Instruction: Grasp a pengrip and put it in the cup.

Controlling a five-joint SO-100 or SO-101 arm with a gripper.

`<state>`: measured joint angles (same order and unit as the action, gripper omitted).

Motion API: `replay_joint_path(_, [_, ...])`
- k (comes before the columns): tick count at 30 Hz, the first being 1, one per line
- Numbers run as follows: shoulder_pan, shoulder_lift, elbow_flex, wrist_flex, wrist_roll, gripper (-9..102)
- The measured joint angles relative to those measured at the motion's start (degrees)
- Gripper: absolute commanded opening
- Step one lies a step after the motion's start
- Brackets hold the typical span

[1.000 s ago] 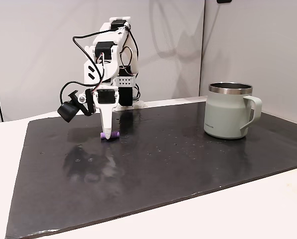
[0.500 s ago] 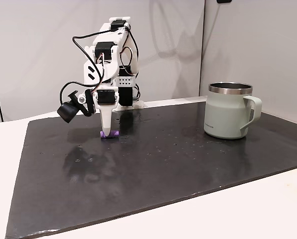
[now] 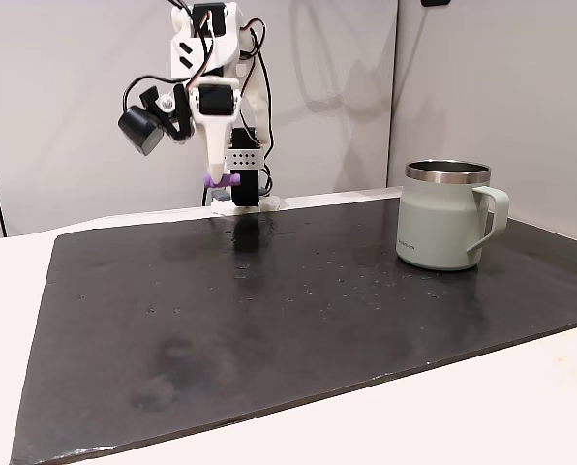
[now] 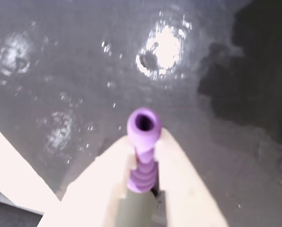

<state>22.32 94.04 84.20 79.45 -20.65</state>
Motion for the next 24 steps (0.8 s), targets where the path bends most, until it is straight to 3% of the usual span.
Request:
replay_joint_path(12, [3.60,9.67,-14.68,16.08,-2.46,0])
replay_joint_path(24, [5.27,10.63,-25.66,17.05,-2.90,0])
